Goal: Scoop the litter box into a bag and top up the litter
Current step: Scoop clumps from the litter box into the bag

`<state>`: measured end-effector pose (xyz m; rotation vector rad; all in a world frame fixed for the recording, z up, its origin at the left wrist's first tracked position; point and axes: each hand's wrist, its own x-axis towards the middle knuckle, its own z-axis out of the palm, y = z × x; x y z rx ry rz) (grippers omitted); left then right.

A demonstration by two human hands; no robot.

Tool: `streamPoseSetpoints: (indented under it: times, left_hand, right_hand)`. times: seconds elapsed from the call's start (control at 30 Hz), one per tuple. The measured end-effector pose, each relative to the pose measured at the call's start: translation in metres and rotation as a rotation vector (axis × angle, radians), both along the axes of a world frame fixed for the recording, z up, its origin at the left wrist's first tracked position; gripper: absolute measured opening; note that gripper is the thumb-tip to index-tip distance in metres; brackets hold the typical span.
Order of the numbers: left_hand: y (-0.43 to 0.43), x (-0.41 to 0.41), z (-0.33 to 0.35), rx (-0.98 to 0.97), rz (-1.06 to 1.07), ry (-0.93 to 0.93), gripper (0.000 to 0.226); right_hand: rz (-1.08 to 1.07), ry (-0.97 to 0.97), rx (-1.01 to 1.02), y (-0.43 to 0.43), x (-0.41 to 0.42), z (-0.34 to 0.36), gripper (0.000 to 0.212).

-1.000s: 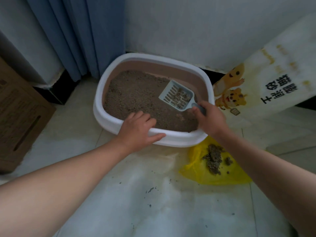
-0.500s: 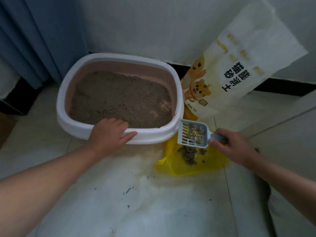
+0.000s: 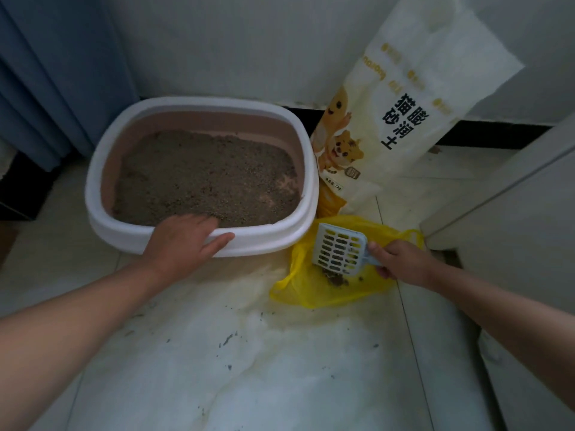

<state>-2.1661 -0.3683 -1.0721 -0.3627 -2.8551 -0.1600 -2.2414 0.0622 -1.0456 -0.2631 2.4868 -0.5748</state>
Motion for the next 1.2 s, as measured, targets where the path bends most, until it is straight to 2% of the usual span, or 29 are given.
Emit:
streamPoseSetpoints:
  times: [0.13, 0.37, 0.6, 0.73, 0.9, 1.07, 1.2]
  left_hand:
    - [0.001, 0.000, 0.001, 0.000, 0.004, 0.007, 0.052]
    - [0.002, 0.000, -0.001, -0.005, 0.021, 0.057, 0.048]
    - [0.003, 0.000, -0.007, 0.011, 0.026, 0.148, 0.047]
    - [0.002, -0.003, -0.014, -0.007, 0.017, 0.233, 0.048]
    - [0.000, -0.006, -0.020, -0.010, 0.010, 0.269, 0.047]
    - [0.001, -0.005, -0.020, 0.012, 0.026, 0.324, 0.048]
    - [0.002, -0.005, -0.022, 0.030, 0.035, 0.349, 0.048]
  right_hand:
    - [-0.087, -0.010, -0.086, -0.002, 0.002, -0.001, 0.073]
    - [-0.169, 0.136, -0.336, -0.022, 0.003, 0.020, 0.069]
    - [-0.168, 0.060, -0.532, -0.082, -0.001, 0.038, 0.063]
    - [-0.149, 0.201, -0.481, -0.121, -0.015, 0.043, 0.055]
    - [0.003, 0.430, -0.249, -0.183, -0.036, 0.042, 0.036]
    - [0.072, 0.422, -0.127, -0.232, -0.047, 0.024, 0.025]
    - [0.159, 0.416, -0.046, -0.253, -0.054, 0.014, 0.031]
